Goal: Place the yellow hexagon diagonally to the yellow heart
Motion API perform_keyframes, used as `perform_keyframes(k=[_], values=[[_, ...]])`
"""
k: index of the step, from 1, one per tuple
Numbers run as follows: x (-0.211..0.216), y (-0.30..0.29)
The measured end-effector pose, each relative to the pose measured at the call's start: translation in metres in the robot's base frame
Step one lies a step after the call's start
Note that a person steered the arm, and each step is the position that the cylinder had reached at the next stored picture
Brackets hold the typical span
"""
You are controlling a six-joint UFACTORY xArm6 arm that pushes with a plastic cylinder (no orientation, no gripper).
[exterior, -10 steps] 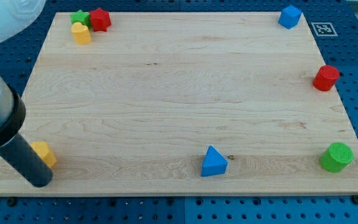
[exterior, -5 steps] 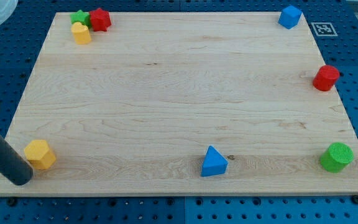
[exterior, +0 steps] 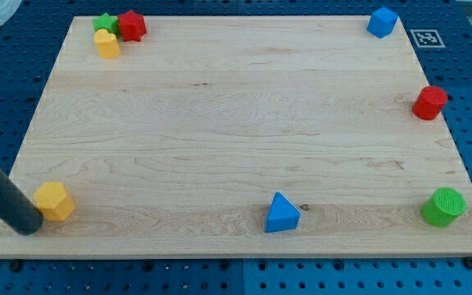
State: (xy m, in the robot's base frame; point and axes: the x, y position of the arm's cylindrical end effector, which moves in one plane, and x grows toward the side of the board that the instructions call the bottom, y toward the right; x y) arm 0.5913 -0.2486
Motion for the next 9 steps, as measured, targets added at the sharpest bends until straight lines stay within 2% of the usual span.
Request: perform_keyframes(k=[3,6,9], values=[[-0.006,0.003],[-0.028,0.031],[-0.029,0.040]])
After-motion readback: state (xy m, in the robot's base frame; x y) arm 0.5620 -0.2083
